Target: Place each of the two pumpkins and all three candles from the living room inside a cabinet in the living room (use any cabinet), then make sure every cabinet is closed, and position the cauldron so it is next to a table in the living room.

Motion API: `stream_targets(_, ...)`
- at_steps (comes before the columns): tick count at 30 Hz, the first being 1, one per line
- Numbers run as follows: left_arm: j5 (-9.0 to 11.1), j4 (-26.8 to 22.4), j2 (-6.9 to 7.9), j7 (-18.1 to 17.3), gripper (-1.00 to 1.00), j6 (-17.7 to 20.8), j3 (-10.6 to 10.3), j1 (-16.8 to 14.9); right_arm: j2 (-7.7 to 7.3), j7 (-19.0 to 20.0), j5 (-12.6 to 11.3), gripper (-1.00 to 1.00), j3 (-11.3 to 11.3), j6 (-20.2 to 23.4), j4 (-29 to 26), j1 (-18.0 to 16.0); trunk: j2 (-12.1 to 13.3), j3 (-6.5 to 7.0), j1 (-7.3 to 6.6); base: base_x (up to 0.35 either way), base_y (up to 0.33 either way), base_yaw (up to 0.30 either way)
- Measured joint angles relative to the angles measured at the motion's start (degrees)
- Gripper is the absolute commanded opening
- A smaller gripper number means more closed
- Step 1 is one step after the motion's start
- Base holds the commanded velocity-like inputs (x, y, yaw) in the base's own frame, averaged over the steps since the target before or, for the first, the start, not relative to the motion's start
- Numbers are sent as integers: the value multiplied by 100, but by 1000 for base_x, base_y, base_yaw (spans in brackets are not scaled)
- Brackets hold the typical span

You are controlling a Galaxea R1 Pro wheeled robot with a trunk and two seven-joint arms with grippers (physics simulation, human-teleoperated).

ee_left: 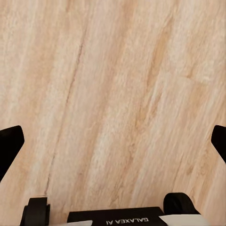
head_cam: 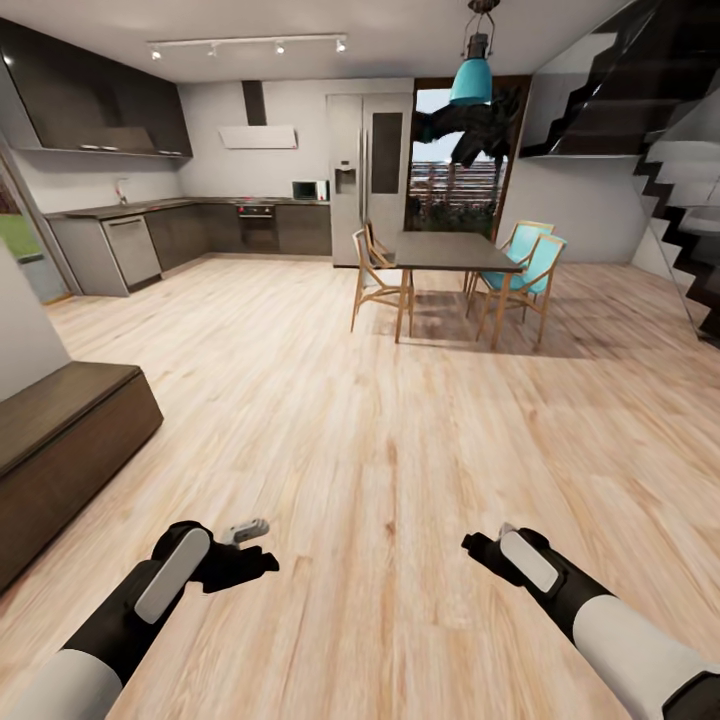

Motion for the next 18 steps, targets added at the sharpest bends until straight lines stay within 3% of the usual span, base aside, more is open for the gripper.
stream_targets(13, 0, 9, -10, 10, 100, 0, -13, 0, -4, 68, 5, 100, -4, 21, 9, 7, 0, 0, 0, 299, -82, -2)
stream_targets(18, 0, 10, -17, 10, 100, 0, -15, -1, -20, 215, 7, 100, -4, 34, 14, 8, 0, 11, 0, 302, -82, -177)
